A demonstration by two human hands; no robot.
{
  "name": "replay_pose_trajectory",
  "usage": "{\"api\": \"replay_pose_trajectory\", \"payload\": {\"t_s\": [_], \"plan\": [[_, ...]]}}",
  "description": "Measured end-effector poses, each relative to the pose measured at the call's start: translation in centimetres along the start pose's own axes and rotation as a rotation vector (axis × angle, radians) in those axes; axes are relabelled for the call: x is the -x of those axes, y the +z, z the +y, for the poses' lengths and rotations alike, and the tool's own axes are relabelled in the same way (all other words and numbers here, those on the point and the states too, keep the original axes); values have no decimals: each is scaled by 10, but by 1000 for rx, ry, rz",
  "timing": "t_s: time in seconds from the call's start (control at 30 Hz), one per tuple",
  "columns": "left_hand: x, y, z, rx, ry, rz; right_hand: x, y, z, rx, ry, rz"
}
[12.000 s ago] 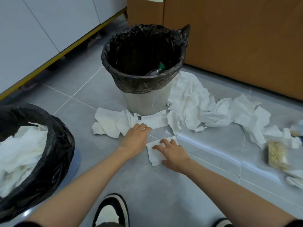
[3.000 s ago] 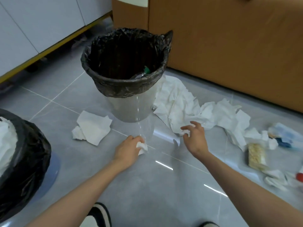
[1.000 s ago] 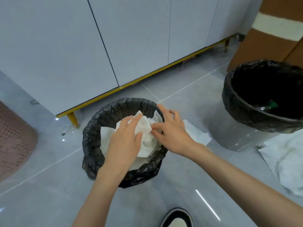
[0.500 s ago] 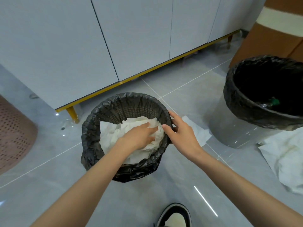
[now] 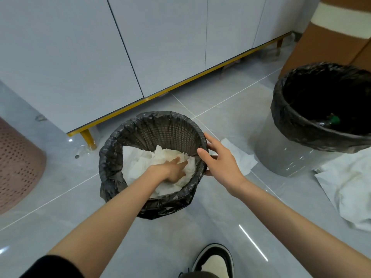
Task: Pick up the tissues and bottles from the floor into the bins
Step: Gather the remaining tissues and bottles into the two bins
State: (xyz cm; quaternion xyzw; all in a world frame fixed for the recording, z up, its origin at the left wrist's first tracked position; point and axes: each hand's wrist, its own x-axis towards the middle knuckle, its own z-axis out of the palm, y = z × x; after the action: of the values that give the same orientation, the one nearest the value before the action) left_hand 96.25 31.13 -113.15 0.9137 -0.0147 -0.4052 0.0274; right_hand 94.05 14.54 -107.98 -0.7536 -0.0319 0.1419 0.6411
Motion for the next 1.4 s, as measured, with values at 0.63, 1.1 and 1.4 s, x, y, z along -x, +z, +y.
{"api": "replay_pose_trajectory", "payload": {"t_s": [0.63, 1.1, 1.4], "plan": [[108, -53, 119, 312, 131, 1079, 31, -69, 9, -48, 81, 269], [-13, 10, 158, 132, 120, 469, 62, -151, 74, 41, 267, 423], [-58, 43, 167, -169, 155, 425, 76, -171, 102, 19, 343, 446]]}}
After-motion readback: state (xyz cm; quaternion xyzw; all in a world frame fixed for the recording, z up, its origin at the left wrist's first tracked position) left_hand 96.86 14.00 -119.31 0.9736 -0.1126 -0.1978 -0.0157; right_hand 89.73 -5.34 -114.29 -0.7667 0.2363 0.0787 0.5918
